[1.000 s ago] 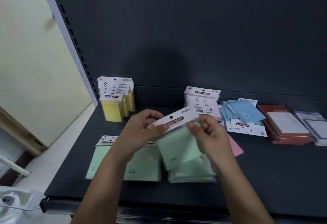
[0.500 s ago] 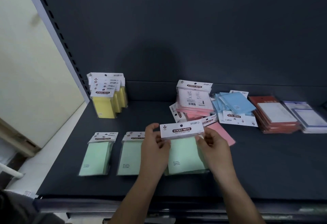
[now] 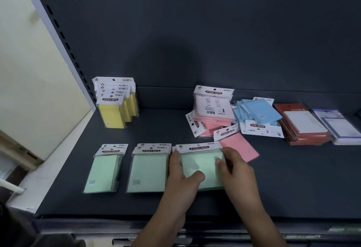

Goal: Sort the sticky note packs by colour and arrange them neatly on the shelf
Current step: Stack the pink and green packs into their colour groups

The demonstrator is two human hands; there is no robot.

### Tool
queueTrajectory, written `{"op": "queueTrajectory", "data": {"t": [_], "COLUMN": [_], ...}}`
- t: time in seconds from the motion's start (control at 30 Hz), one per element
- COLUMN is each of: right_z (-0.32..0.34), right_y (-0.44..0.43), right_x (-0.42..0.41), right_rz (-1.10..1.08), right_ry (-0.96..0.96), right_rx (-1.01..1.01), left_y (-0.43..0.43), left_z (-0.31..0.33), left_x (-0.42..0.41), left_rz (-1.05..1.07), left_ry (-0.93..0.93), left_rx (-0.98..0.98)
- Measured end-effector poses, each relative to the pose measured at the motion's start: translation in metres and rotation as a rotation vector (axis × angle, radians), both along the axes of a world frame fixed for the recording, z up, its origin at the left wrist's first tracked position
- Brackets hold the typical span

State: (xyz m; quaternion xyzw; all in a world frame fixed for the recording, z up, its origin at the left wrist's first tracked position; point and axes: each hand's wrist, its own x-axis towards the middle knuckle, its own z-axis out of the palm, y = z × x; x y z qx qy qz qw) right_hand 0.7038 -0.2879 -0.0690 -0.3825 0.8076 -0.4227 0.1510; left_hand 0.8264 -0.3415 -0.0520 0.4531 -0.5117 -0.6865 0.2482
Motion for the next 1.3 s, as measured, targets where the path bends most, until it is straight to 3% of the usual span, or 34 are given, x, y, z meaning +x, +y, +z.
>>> {"op": "queueTrajectory", "data": {"t": [0.13,0.27,0.53,0.7,0.93,1.07,1.3], "right_z": [-0.003,-0.009,-0.013,-0.008,0.012,0.017,0.002], "right_y": [0.001,0.004,0.007,0.003,-0.003,-0.002,0.003], "right_x": [0.004,0.003,0.006,0.004,0.004,0.003,0.012], "right_rz": [0.014,-0.050,-0.072,-0.099,-0.001,0.030,0.041], "right_ry": [0.012,-0.130,-0.381,-0.569,-0.695,-0.731,-0.729], "right_rx": [-0.021,-0.124,-0.338,-0.454,-0.566,-0.588,-0.569], "left_y": [-0.002,-0.007,-0.010,-0.013,-0.019,-0.021,-0.023], "left_z": [0.007,0.012,0.003,-0.001,-0.003,-0.010,-0.023], "left_x": [-0.006,-0.009,-0.009,-0.005,-0.001,0.005,0.009], "left_rz": [0.184,0.309,0.157,0.100,-0.061,-0.048,-0.074], "left_ry": [0.163,0.284,0.203,0.245,0.366,0.408,0.208], "left_rx": [0.053,0.124,0.039,-0.140,-0.300,-0.279,-0.371]}}
